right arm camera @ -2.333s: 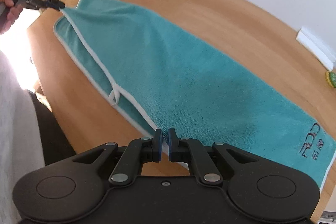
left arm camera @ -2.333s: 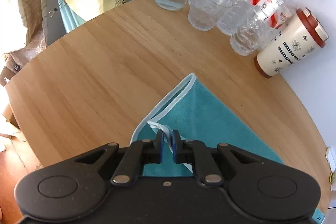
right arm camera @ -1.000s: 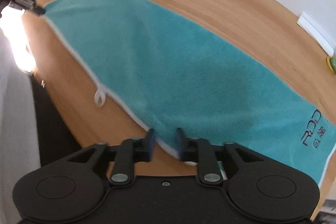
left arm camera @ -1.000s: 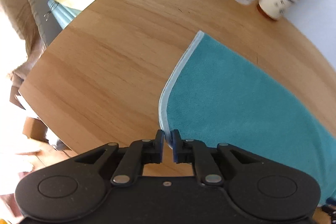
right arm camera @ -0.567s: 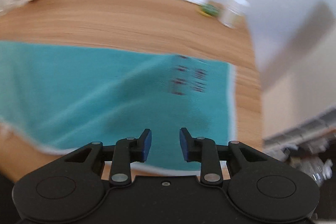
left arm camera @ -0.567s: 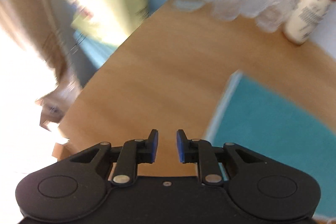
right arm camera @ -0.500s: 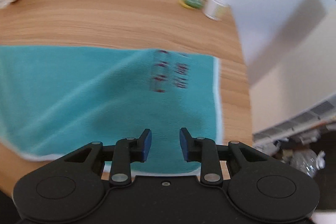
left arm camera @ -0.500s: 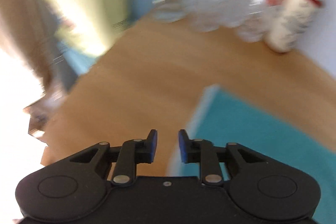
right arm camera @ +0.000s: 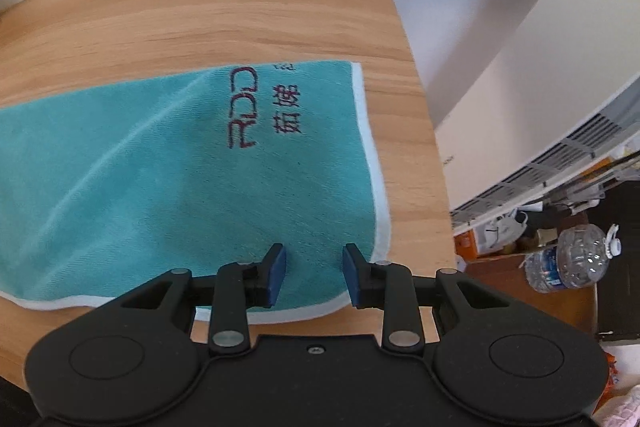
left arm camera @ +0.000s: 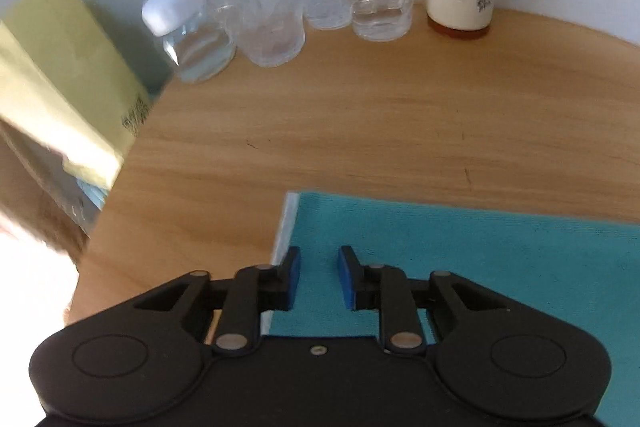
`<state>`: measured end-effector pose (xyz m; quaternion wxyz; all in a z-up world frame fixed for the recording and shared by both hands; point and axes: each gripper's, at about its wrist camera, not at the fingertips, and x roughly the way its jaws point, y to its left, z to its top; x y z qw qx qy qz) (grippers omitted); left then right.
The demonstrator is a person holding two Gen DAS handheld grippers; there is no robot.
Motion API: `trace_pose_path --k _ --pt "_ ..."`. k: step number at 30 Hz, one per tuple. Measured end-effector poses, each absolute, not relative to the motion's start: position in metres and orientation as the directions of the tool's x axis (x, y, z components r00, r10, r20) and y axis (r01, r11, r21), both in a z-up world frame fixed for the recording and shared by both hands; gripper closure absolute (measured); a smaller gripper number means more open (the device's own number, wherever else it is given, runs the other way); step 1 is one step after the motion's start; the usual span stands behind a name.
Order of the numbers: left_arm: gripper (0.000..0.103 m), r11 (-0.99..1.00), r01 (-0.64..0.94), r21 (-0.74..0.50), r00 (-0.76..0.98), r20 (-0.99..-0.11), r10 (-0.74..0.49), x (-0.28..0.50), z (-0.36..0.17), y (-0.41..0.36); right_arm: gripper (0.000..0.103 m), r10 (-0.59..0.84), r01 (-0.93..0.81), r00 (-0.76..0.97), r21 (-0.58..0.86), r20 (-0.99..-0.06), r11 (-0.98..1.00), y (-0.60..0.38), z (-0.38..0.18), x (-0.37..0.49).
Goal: Fold towel
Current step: 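Move both open tools over the folded towel toward its embroidered edge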
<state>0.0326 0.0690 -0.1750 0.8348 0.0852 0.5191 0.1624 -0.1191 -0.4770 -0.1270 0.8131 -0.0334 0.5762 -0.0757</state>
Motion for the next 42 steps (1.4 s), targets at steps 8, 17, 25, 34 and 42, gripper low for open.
trace_pose_path --k 8,17,25,34,42 --pt "0.086 0.93 -0.173 0.325 0.36 -0.858 0.367 0.043 -0.176 0.068 0.069 -0.223 0.112 0.284 -0.199 -0.932 0.974 -0.477 -0.128 -0.132" --pt "0.072 0.95 -0.135 0.281 0.374 -0.874 0.311 0.042 -0.143 0.06 0.07 -0.232 0.069 0.363 -0.222 -0.902 0.973 -0.469 -0.096 -0.099" --pt "0.055 0.958 -0.022 0.287 0.398 -0.876 0.272 0.048 -0.149 0.029 0.071 -0.025 0.07 0.406 0.004 -0.913 0.998 -0.472 -0.117 -0.022" --pt "0.007 0.938 -0.104 0.33 0.37 -0.863 0.345 0.05 -0.159 0.043 0.075 -0.034 0.151 0.424 0.034 -0.905 0.988 -0.493 -0.126 -0.03" --pt "0.002 0.921 -0.127 0.368 0.373 -0.843 0.388 0.056 -0.16 0.047 0.071 -0.124 0.144 0.393 -0.072 -0.911 0.987 -0.495 -0.122 -0.023"
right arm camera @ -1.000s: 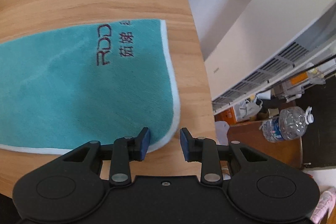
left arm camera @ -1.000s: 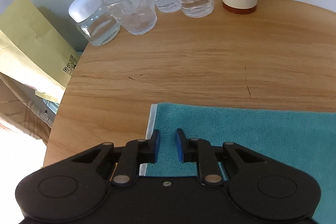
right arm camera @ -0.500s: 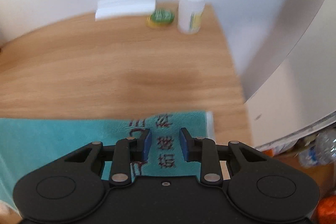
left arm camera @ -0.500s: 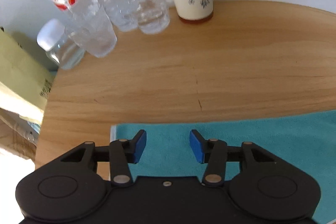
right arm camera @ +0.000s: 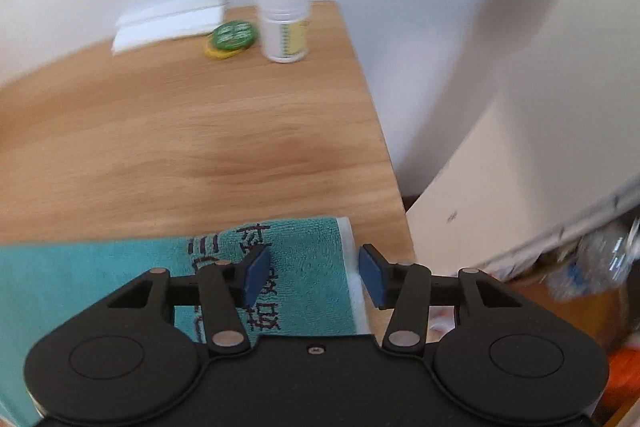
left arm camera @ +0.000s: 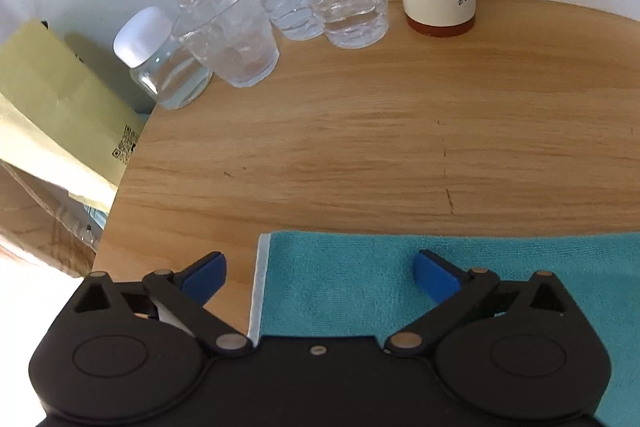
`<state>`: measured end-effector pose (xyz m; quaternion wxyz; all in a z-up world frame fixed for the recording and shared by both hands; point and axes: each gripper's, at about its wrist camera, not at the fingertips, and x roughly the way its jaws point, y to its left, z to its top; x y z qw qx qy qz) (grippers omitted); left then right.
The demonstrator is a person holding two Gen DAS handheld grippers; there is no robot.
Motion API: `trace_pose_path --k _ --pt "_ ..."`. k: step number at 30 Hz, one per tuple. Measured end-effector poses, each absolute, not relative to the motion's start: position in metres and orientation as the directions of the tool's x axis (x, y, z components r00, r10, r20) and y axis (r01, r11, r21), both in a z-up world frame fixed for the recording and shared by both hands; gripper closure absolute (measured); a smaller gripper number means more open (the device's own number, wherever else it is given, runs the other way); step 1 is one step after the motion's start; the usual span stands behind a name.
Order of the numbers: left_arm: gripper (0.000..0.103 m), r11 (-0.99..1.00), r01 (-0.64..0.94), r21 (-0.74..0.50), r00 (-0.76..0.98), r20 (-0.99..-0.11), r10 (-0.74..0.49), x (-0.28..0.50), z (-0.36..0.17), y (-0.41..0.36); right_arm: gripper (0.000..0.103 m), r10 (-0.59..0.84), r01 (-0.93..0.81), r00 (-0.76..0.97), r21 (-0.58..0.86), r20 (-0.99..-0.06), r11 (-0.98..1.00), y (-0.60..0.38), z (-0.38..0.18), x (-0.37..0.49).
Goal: Fold towel
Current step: 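Move both open tools over the folded towel toward its embroidered edge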
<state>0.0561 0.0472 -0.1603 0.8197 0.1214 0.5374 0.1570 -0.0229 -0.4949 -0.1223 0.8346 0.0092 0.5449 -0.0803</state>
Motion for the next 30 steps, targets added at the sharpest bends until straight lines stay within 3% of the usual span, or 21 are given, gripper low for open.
trace_pose_path --k 2,5,9,21,25,30 --pt "0.016 0.929 -0.114 0.353 0.374 -0.851 0.369 0.055 -0.155 0.046 0.075 -0.142 0.147 0.411 -0.088 -0.901 0.985 -0.491 -0.112 -0.03" --pt "0.016 0.93 -0.155 0.334 0.355 -0.859 0.368 0.052 -0.149 0.055 0.074 -0.129 0.124 0.446 -0.082 -0.886 0.989 -0.488 -0.098 -0.047" --pt "0.015 0.938 -0.275 0.212 0.346 -0.888 0.302 0.031 -0.132 0.084 0.072 -0.052 0.087 0.46 -0.013 -0.887 0.996 -0.479 -0.085 -0.078" --pt "0.014 0.943 -0.208 0.26 0.306 -0.898 0.315 0.003 -0.153 0.076 0.073 -0.013 0.061 0.369 0.01 -0.929 0.998 -0.461 -0.105 -0.116" --pt "0.003 0.937 -0.212 0.277 0.31 -0.89 0.334 0.001 -0.158 0.078 0.073 -0.008 0.052 0.367 0.012 -0.93 0.999 -0.464 -0.108 -0.12" --pt "0.0 0.939 -0.224 0.262 0.306 -0.896 0.323 0.0 -0.16 0.083 0.073 -0.011 0.053 0.371 0.009 -0.928 0.999 -0.465 -0.115 -0.115"
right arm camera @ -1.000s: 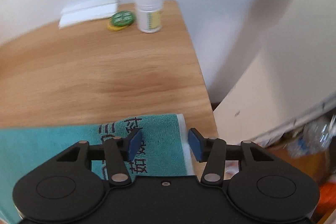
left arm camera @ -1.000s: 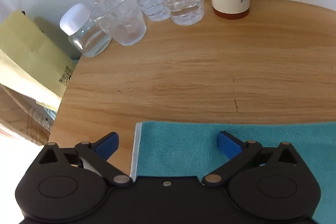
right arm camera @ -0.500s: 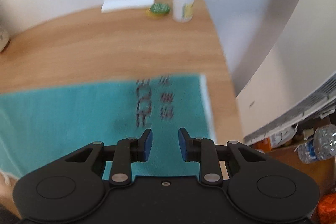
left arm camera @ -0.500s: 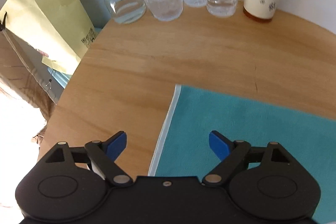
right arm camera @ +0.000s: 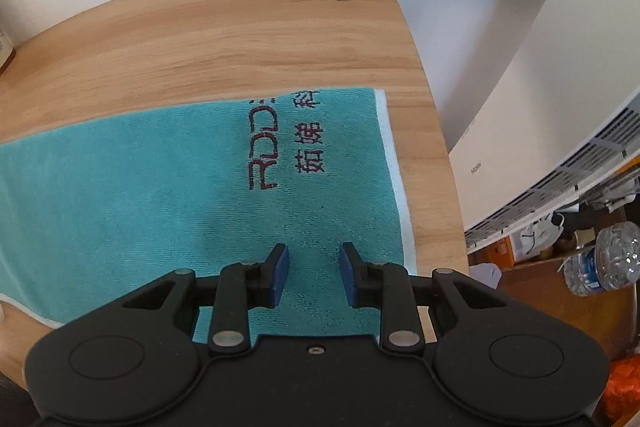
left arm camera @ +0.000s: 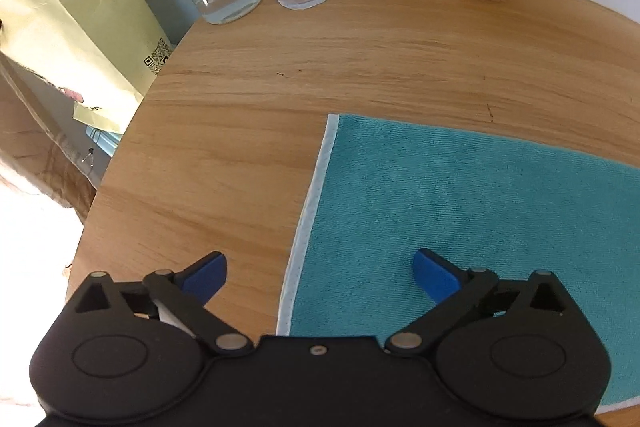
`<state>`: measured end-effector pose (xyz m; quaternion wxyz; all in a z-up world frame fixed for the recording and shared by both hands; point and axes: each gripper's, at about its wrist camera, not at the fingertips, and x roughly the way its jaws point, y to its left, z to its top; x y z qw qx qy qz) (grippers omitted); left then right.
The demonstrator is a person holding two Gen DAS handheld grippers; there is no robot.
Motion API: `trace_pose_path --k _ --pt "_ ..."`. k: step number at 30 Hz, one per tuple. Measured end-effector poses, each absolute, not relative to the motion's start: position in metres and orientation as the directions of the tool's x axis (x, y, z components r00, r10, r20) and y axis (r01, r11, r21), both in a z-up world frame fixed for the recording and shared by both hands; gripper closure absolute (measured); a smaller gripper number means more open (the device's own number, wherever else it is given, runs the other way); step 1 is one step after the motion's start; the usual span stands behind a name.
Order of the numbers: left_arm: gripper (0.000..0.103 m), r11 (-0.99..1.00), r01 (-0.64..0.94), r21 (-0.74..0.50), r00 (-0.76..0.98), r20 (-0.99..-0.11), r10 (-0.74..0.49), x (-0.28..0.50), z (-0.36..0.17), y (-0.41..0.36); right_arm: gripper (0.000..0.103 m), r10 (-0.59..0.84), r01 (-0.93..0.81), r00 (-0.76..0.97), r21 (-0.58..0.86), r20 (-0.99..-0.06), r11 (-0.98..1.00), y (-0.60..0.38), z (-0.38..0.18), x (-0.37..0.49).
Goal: Fold towel
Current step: 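Move both open tools over the folded towel toward its embroidered edge, then move both open tools to the piped corner of the teal towel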
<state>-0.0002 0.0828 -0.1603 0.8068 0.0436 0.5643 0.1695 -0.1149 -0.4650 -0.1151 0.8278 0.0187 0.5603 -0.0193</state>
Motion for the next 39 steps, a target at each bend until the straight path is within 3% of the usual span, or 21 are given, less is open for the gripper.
trace_pose_path --k 2,4,10,15,19,28,33,35,39 --pt "0.0 0.941 -0.206 0.268 0.313 -0.893 0.323 0.0 -0.16 0.082 0.069 -0.023 0.039 0.369 -0.009 -0.929 0.999 -0.46 -0.115 -0.112" --pt "0.0 0.944 -0.198 0.263 0.311 -0.897 0.315 0.002 -0.16 0.084 0.056 -0.051 0.029 0.361 -0.043 -0.931 0.999 -0.457 -0.116 -0.107" --pt "0.001 0.936 -0.236 0.262 0.284 -0.902 0.325 -0.009 -0.149 0.099 0.057 -0.129 0.006 0.363 -0.136 -0.923 0.991 -0.456 -0.112 -0.103" --pt "0.001 0.929 -0.308 0.205 0.259 -0.922 0.289 -0.034 -0.141 0.121 0.057 -0.001 -0.082 0.372 -0.034 -0.928 0.996 -0.434 -0.098 -0.1" --pt "0.001 0.926 -0.338 0.166 0.254 -0.932 0.26 -0.055 -0.136 0.131 0.057 0.124 -0.288 0.379 0.011 -0.917 0.957 -0.375 -0.089 -0.076" --pt "0.001 0.918 -0.386 0.089 0.27 -0.941 0.205 -0.064 -0.14 0.139 0.057 0.446 -0.763 0.235 0.12 -0.864 0.635 -0.208 -0.077 0.015" --pt "0.002 0.904 -0.421 0.076 0.27 -0.941 0.205 -0.064 -0.144 0.139 0.056 0.504 -0.862 0.173 0.117 -0.846 0.493 -0.125 -0.079 0.048" --pt "0.015 0.885 -0.46 0.073 0.256 -0.943 0.211 -0.064 -0.146 0.14 0.056 0.512 -0.861 0.167 0.128 -0.842 0.492 -0.1 -0.082 0.056" --pt "0.016 0.822 -0.569 0.027 0.233 -0.953 0.193 -0.068 -0.148 0.147 0.056 0.56 -0.848 0.149 0.186 -0.815 0.496 -0.045 -0.089 0.068"
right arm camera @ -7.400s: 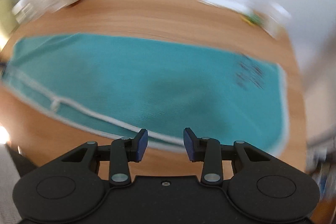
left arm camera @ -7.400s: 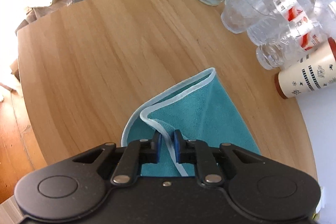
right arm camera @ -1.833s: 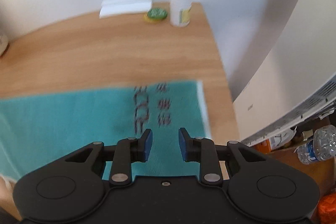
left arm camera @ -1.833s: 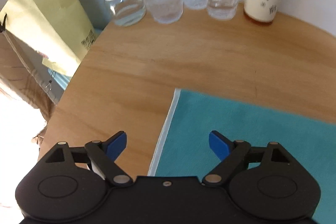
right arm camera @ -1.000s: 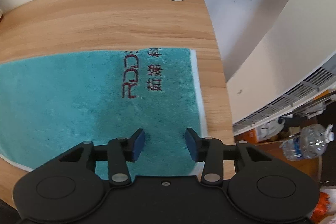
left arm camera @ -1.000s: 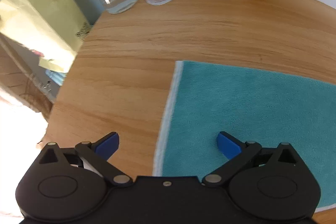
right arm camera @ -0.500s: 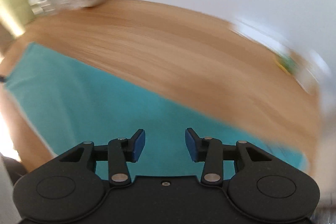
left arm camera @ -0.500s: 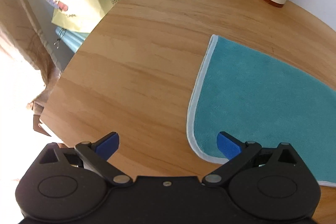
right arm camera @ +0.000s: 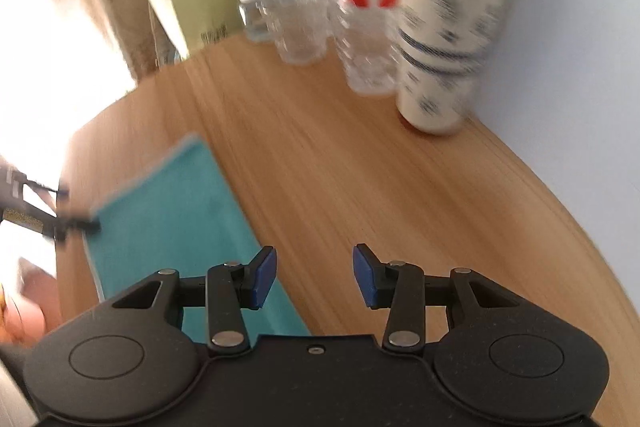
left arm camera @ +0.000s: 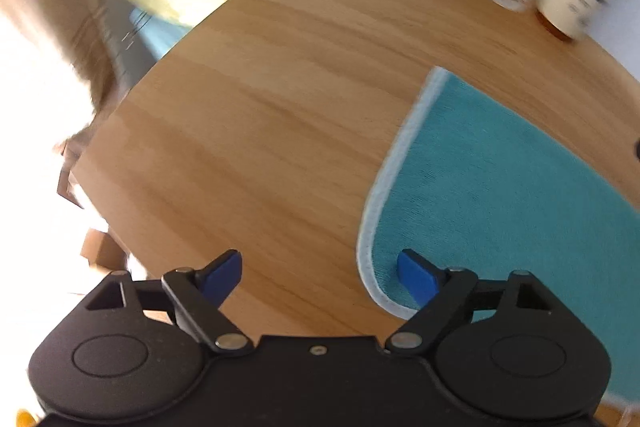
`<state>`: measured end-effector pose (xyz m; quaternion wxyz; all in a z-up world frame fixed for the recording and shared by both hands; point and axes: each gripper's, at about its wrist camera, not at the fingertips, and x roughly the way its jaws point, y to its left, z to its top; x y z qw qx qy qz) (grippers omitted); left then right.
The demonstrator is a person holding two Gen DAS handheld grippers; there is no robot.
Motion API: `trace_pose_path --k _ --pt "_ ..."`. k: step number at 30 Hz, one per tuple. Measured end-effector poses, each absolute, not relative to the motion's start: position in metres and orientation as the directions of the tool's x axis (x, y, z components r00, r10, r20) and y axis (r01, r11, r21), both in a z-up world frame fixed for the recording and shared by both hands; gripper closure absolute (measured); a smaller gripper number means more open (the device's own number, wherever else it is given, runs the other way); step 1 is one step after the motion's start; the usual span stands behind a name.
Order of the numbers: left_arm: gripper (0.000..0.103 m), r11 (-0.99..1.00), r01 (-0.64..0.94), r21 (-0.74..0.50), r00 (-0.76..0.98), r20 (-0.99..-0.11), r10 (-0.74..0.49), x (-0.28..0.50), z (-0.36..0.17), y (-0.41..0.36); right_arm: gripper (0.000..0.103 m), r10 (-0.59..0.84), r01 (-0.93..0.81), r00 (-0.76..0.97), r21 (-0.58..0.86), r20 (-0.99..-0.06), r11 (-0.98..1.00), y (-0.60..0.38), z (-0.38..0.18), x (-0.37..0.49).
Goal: Fold towel
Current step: 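Move both open tools to the piped corner of the teal towel, then close the right tool on the towel corner while the left tool closes beside it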
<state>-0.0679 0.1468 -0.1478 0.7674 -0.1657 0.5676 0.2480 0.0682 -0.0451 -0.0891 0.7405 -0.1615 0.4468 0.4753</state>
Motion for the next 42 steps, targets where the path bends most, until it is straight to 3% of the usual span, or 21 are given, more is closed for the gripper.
trace_pose_path --k 11,18,26,27,29,32,33,36,37,38,42 --pt "0.016 0.62 -0.783 -0.042 0.197 -0.963 0.183 -0.082 -0.153 0.162 0.057 0.547 -0.975 0.025 0.099 -0.837 0.196 0.066 -0.117 0.044" --pt "0.016 0.536 -0.844 -0.032 0.151 -0.972 0.181 -0.078 -0.153 0.156 0.057 0.567 -0.962 -0.082 0.213 -0.82 0.169 0.091 -0.128 0.049" --pt "0.015 0.489 -0.872 -0.018 0.134 -0.97 0.203 -0.074 -0.153 0.149 0.058 0.574 -0.973 -0.113 0.208 -0.811 0.103 0.102 -0.13 0.049" --pt "0.015 0.487 -0.873 -0.017 0.135 -0.969 0.209 -0.074 -0.153 0.148 0.063 0.57 -0.975 -0.111 0.2 -0.814 0.095 0.102 -0.129 0.048" --pt "0.016 0.492 -0.87 -0.033 0.15 -0.968 0.201 -0.073 -0.152 0.143 0.084 0.557 -0.98 -0.104 0.182 -0.824 0.086 0.105 -0.129 0.049" --pt "0.017 0.511 -0.858 -0.048 0.173 -0.964 0.199 -0.072 -0.153 0.138 0.093 0.543 -0.98 -0.122 0.188 -0.831 0.068 0.109 -0.129 0.052" --pt "0.02 0.525 -0.849 -0.053 0.187 -0.961 0.206 -0.071 -0.152 0.137 0.094 0.539 -0.98 -0.128 0.188 -0.833 0.059 0.111 -0.128 0.052" --pt "0.047 0.571 -0.814 -0.102 0.263 -0.943 0.206 -0.07 -0.147 0.13 0.097 0.543 -0.98 -0.128 0.19 -0.83 0.06 0.109 -0.124 0.053" --pt "0.07 0.582 -0.803 -0.127 0.289 -0.937 0.194 -0.069 -0.146 0.129 0.097 0.545 -0.979 -0.128 0.192 -0.828 0.061 0.108 -0.123 0.053" --pt "0.083 0.585 -0.799 -0.138 0.299 -0.936 0.186 -0.069 -0.146 0.129 0.098 0.553 -0.978 -0.13 0.199 -0.823 0.066 0.106 -0.121 0.054" --pt "0.09 0.575 -0.802 -0.162 0.315 -0.932 0.178 -0.072 -0.148 0.129 0.097 0.574 -0.974 -0.13 0.213 -0.809 0.08 0.103 -0.112 0.055"
